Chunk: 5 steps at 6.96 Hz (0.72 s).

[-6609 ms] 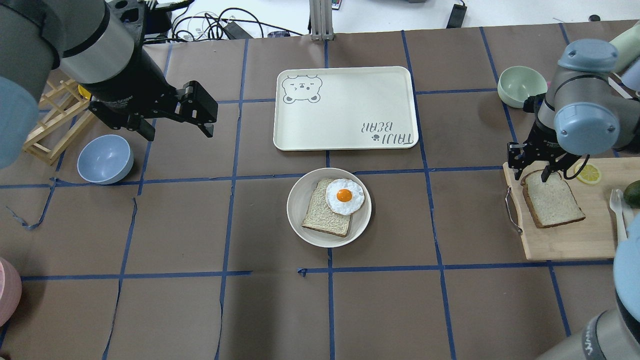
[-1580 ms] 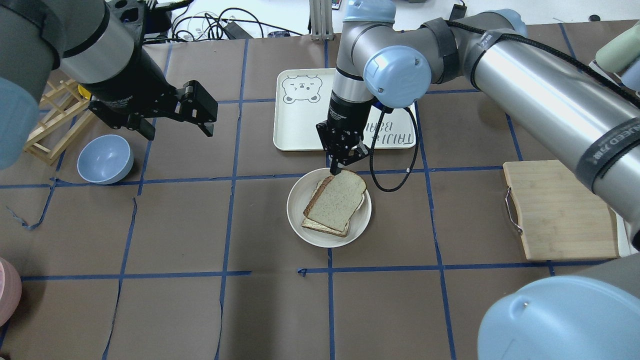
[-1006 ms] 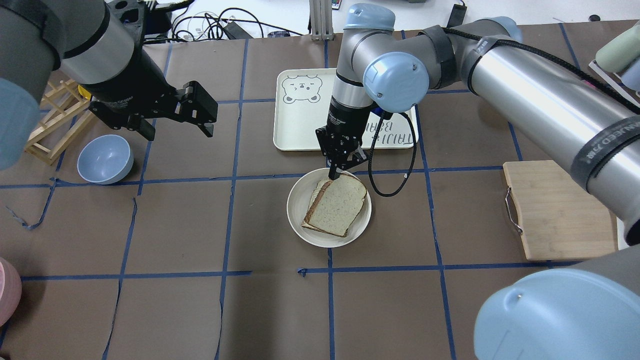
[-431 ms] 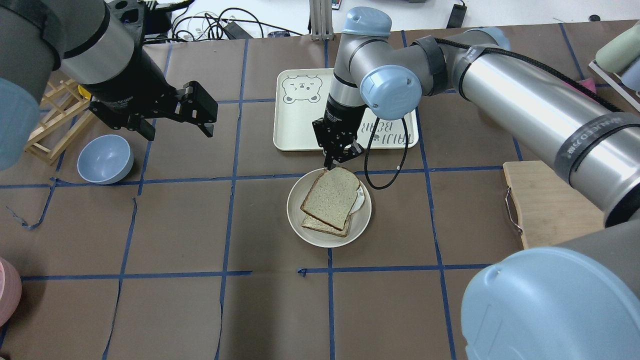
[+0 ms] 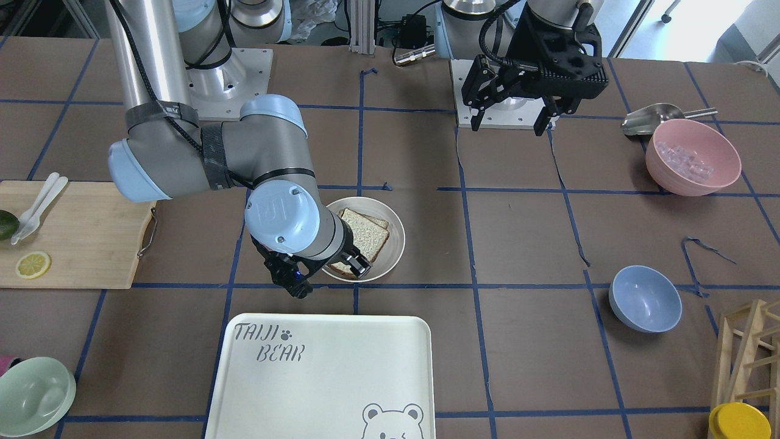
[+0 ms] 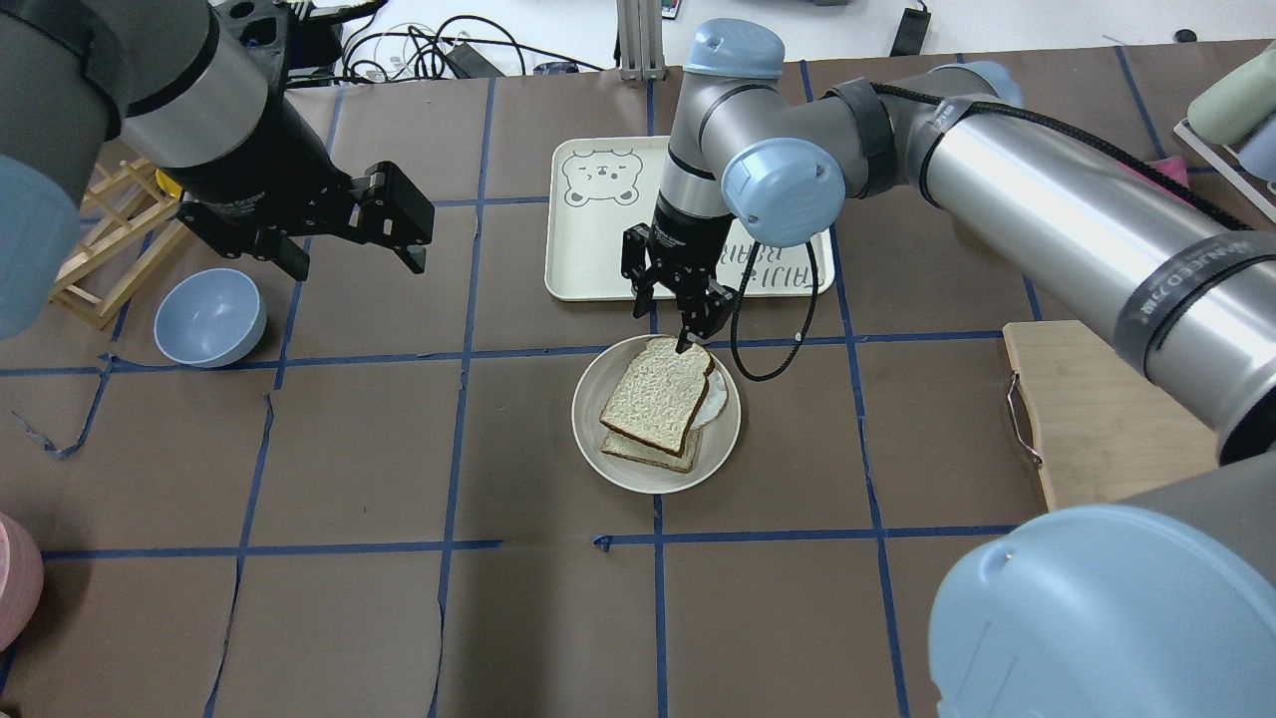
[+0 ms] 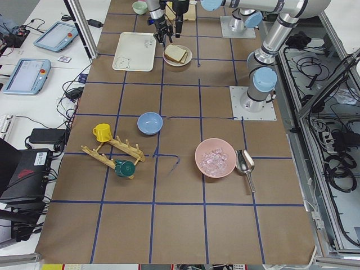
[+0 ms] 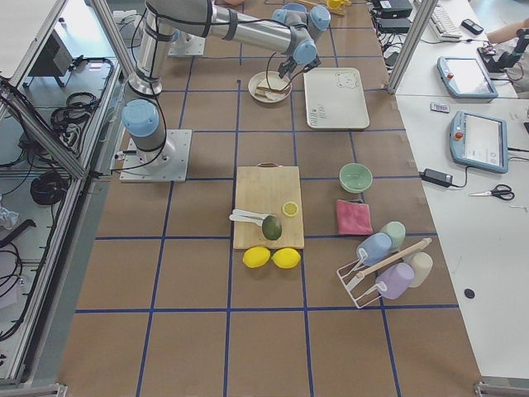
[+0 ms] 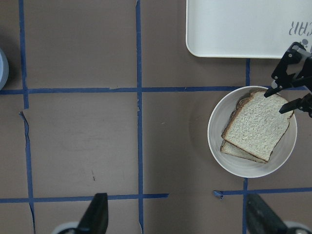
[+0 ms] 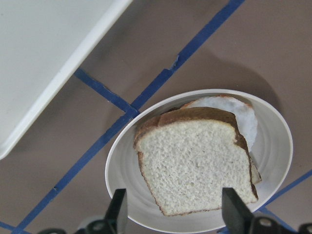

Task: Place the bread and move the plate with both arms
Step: 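Lower the bread onto the egg and open the right gripper, then raise the right gripper away while the left gripper moves toward the plate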

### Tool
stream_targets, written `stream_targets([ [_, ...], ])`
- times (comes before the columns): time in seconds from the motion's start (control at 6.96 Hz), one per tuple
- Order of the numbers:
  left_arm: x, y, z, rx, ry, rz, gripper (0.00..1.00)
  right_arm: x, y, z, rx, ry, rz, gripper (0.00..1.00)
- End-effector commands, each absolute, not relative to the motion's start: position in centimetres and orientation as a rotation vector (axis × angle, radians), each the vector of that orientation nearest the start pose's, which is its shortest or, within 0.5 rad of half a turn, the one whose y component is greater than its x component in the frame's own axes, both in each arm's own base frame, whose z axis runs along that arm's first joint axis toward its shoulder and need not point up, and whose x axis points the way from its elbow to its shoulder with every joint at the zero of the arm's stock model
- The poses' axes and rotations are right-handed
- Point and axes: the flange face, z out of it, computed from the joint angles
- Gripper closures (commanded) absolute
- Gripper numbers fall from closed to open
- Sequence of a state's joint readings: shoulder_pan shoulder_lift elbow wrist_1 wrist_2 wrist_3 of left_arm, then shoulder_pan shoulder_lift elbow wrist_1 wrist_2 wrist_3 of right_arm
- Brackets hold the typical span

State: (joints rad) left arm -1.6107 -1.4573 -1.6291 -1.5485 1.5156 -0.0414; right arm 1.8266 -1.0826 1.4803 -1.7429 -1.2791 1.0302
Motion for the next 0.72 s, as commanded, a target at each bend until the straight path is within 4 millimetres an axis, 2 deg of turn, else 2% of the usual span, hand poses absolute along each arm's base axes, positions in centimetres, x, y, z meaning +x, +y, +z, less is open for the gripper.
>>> stream_targets([
  [0.0,-15.6,-44.5,51.5,0.001,3.196,-0.119,0.00,27.7,-57.6,33.3,0.970,2.849,0.314,0.00],
  [0.14,-15.6,-44.5,51.5,0.001,3.196,-0.119,0.00,24.8,-57.5,35.6,0.871,2.949,0.219,0.00],
  [0.43,-15.7,-44.7,51.3,0.003,3.198,-0.114,0.00,21.8,-53.7,41.0,0.238,3.059,0.266,0.00],
  [0.57,-15.7,-44.7,51.2,-0.002,3.199,-0.112,0.00,20.5,-52.3,44.3,0.103,3.061,0.191,0.00],
])
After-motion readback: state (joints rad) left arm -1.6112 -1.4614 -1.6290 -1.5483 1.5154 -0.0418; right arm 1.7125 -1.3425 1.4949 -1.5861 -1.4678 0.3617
